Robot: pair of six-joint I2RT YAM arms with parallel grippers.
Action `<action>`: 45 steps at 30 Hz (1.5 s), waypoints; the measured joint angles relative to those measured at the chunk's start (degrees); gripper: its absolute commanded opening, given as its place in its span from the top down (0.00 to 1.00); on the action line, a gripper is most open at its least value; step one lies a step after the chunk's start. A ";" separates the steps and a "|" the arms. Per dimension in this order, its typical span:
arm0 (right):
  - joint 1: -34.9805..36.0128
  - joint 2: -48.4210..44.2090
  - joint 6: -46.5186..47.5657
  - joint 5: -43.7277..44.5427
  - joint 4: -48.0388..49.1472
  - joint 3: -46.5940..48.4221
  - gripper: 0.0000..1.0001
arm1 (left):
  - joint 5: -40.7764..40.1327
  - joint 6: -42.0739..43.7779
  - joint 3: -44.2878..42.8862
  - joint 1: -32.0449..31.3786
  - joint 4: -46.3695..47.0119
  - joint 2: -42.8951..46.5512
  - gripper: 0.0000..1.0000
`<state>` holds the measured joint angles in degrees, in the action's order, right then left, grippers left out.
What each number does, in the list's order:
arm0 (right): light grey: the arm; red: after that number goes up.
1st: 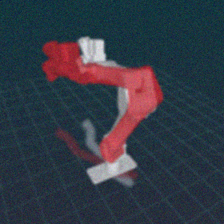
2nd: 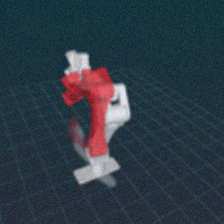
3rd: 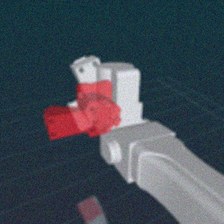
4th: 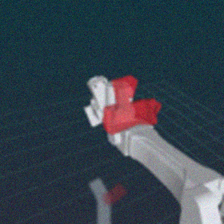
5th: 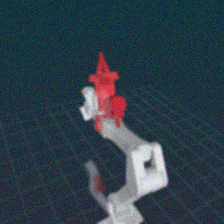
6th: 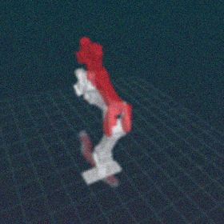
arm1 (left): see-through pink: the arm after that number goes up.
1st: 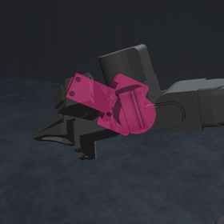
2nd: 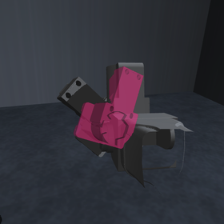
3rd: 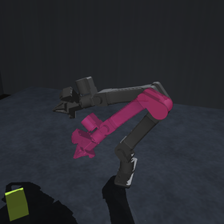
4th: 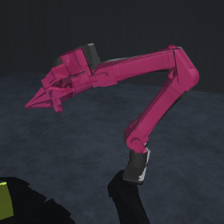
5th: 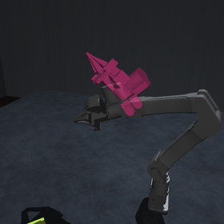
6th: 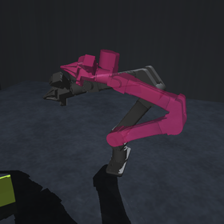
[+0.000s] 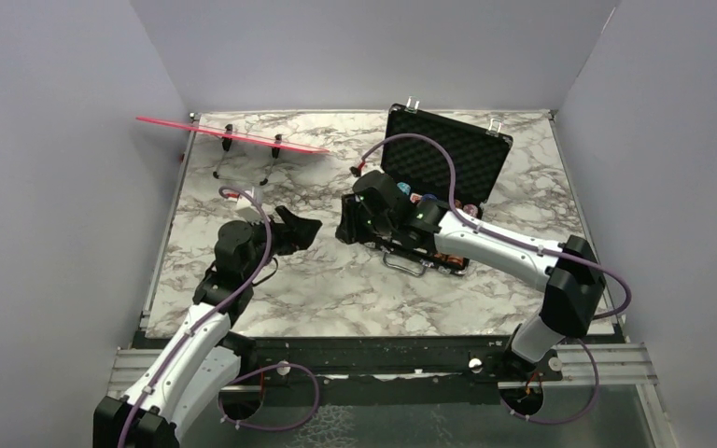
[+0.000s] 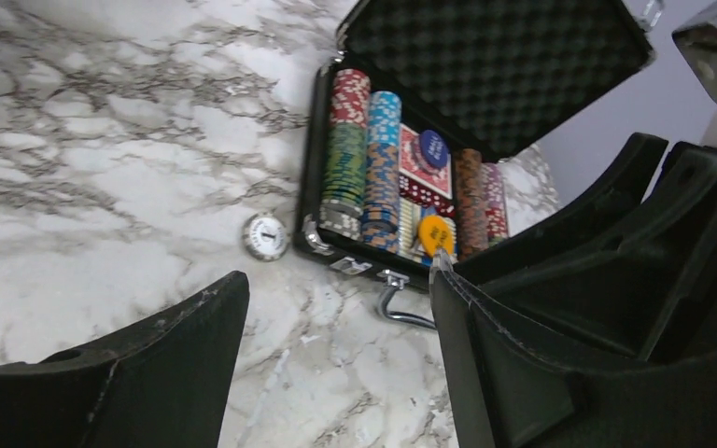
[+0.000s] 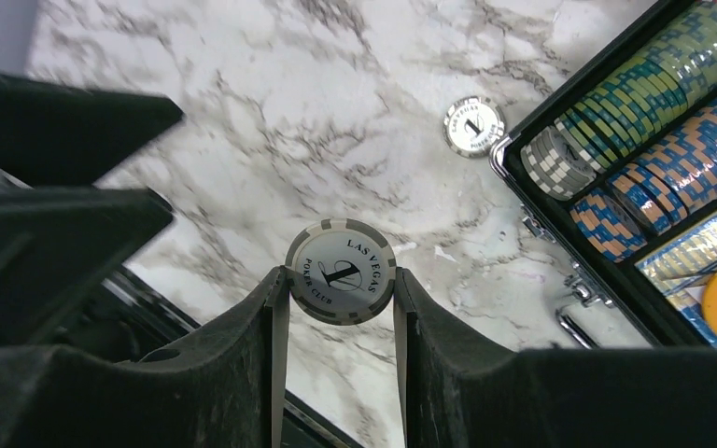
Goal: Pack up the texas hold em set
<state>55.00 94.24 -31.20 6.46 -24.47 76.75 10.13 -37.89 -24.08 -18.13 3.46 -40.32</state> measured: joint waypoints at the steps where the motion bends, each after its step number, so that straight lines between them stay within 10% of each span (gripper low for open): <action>1: -0.24 -0.57 -1.88 0.26 0.63 0.02 0.72 | 1.20 -0.63 0.31 -0.26 1.86 -0.70 0.28; 25: -4.50 -5.86 -28.28 -2.49 9.86 -4.46 0.71 | -5.90 -8.31 3.98 -13.46 24.06 -7.72 0.44; 36: -4.61 -5.86 -31.95 -5.79 11.76 -4.92 0.70 | -7.30 -10.51 2.93 -14.38 26.71 -10.86 0.86; 38: -4.74 -5.86 -32.33 -6.29 12.13 -4.98 0.65 | -7.74 -10.32 2.69 -14.58 27.06 -10.91 0.99; 42: -5.62 -5.84 -32.09 -7.13 12.87 -5.14 0.34 | -9.33 -8.00 2.21 -14.49 26.88 -11.15 1.00; 45: -7.30 -5.84 -29.70 -10.08 13.22 -5.40 0.28 | -9.46 -3.78 1.88 -14.53 26.93 -11.15 1.00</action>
<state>47.70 88.40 -60.90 -3.62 -11.25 71.35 0.67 -41.67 -22.20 -32.67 30.39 -51.46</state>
